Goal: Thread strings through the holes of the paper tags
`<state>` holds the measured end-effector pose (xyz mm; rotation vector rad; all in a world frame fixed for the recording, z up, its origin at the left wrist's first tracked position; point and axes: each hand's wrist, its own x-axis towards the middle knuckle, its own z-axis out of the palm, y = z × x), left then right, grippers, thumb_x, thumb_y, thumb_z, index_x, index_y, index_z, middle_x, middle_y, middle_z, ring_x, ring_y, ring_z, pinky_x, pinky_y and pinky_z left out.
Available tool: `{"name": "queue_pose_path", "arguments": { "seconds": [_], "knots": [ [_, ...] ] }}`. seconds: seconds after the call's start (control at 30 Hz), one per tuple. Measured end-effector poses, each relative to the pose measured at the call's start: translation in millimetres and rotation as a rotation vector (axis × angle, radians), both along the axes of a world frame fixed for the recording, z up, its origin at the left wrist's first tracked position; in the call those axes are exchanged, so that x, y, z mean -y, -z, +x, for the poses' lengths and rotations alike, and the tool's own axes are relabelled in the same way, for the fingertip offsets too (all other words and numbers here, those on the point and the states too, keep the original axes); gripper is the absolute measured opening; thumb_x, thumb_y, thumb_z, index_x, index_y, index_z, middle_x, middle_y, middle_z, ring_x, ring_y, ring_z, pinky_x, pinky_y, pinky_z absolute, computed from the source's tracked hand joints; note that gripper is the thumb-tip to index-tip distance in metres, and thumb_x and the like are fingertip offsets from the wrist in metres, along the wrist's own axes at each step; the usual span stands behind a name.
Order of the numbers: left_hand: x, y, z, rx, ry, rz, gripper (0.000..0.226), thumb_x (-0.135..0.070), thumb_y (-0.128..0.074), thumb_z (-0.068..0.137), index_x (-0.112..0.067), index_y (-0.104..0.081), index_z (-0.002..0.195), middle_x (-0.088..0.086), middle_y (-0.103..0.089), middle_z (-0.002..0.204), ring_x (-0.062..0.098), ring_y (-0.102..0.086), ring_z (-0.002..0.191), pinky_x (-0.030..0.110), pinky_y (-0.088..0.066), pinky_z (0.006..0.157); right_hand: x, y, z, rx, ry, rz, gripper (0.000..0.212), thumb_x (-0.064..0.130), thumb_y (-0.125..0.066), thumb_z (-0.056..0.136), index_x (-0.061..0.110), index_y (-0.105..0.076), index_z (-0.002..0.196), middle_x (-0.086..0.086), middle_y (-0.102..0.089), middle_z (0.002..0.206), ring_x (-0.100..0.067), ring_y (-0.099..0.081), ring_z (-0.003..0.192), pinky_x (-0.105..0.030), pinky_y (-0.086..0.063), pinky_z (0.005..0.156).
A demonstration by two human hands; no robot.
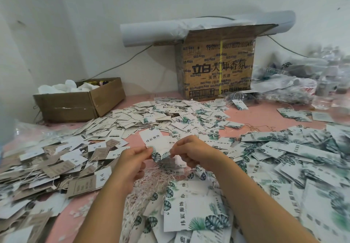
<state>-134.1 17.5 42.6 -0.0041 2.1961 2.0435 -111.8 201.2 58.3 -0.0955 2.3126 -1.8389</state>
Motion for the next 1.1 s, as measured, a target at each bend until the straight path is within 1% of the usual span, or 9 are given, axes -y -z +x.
{"name": "queue_pose_path", "arguments": {
  "seconds": [0.1, 0.3, 0.47, 0.53, 0.63, 0.73, 0.83, 1.0, 1.1],
  "knots": [
    [-2.5, 3.5, 0.2, -0.048, -0.016, -0.042, 0.011, -0.012, -0.063, 0.088, -0.003, -0.065, 0.082, 0.009, -0.042, 0.074, 0.008, -0.023, 0.040, 0.017, -0.021, 0.036, 2.8, 3.0, -2.3, -0.047, 0.047, 0.112, 0.019, 0.015, -0.060, 0.088, 0.006, -0.065, 0.071, 0.009, -0.032, 0.036, -0.007, -0.025, 0.032, -0.017, -0.023, 0.036],
    [-11.4, 5.1, 7.7, -0.154, -0.031, -0.152, 0.016, -0.016, -0.068, 0.084, -0.003, -0.065, 0.074, -0.011, -0.039, 0.032, 0.005, -0.023, 0.032, 0.017, -0.022, 0.037, 10.3, 6.8, -9.8, -0.276, 0.173, 0.409, 0.035, 0.041, -0.075, 0.072, 0.007, -0.067, 0.076, 0.008, -0.050, 0.046, -0.005, -0.038, 0.038, -0.018, -0.030, 0.043],
    [-15.4, 5.3, 11.1, -0.265, -0.057, -0.209, 0.019, -0.017, -0.073, 0.080, -0.007, -0.066, 0.065, -0.010, -0.051, 0.042, 0.000, -0.034, 0.029, 0.021, -0.026, 0.041, 10.3, 2.5, -6.6, -0.335, 0.146, 0.470, 0.026, 0.036, -0.072, 0.078, 0.010, -0.071, 0.078, 0.015, -0.042, 0.031, -0.003, -0.036, 0.029, -0.012, -0.020, 0.030],
    [-16.9, 4.3, 13.0, -0.314, -0.065, -0.226, 0.018, -0.018, -0.074, 0.079, -0.010, -0.067, 0.064, -0.009, -0.058, 0.046, 0.000, -0.046, 0.040, 0.023, -0.033, 0.047, 12.1, -0.4, -4.2, -0.350, 0.150, 0.474, 0.029, 0.038, -0.069, 0.080, 0.009, -0.072, 0.082, 0.016, -0.041, 0.029, -0.003, -0.037, 0.029, -0.013, -0.020, 0.030],
    [-18.9, 4.0, 13.4, -0.372, -0.070, -0.277, 0.016, -0.021, -0.075, 0.078, -0.016, -0.068, 0.064, -0.002, -0.067, 0.062, 0.015, -0.061, 0.063, 0.025, -0.043, 0.061, 15.2, -5.0, -0.7, -0.368, 0.157, 0.468, 0.025, 0.041, -0.068, 0.081, 0.017, -0.066, 0.074, 0.019, -0.041, 0.029, 0.002, -0.039, 0.029, -0.012, -0.022, 0.030],
    [-21.2, 4.3, 13.0, -0.439, -0.076, -0.370, 0.018, -0.023, -0.075, 0.077, -0.022, -0.067, 0.061, -0.006, -0.064, 0.059, 0.013, -0.057, 0.059, 0.025, -0.041, 0.057, 18.7, -7.5, -0.1, -0.385, 0.221, 0.499, 0.038, 0.049, -0.069, 0.077, 0.011, -0.067, 0.082, 0.010, -0.044, 0.040, -0.003, -0.038, 0.036, -0.017, -0.024, 0.037],
    [-24.7, 2.5, 13.1, -0.492, -0.086, -0.460, 0.024, -0.025, -0.074, 0.079, -0.024, -0.063, 0.057, -0.009, -0.060, 0.055, 0.008, -0.051, 0.054, 0.023, -0.037, 0.052, 21.5, -9.6, 0.1, -0.376, 0.283, 0.576, 0.046, 0.052, -0.070, 0.073, 0.005, -0.064, 0.073, 0.005, -0.037, 0.047, -0.011, -0.031, 0.044, -0.026, -0.024, 0.045],
    [-27.0, -0.4, 13.8, -0.547, -0.096, -0.554, 0.033, -0.026, -0.072, 0.080, -0.027, -0.054, 0.053, -0.013, -0.053, 0.053, -0.001, -0.043, 0.049, 0.018, -0.029, 0.046, 23.7, -15.2, 3.4, -0.344, 0.316, 0.633, 0.037, 0.042, -0.068, 0.071, 0.014, -0.050, 0.058, 0.003, -0.037, 0.049, -0.015, -0.034, 0.048, -0.026, -0.025, 0.046],
    [-27.3, -1.5, 14.9, -0.557, -0.066, -0.530, 0.026, -0.024, -0.072, 0.079, -0.027, -0.058, 0.058, -0.013, -0.057, 0.058, 0.002, -0.049, 0.055, 0.021, -0.032, 0.050, 24.9, -17.2, 3.9, -0.353, 0.316, 0.620, 0.031, 0.039, -0.065, 0.071, 0.013, -0.053, 0.062, -0.001, -0.044, 0.056, -0.017, -0.039, 0.053, -0.027, -0.028, 0.049]
  ]
}}
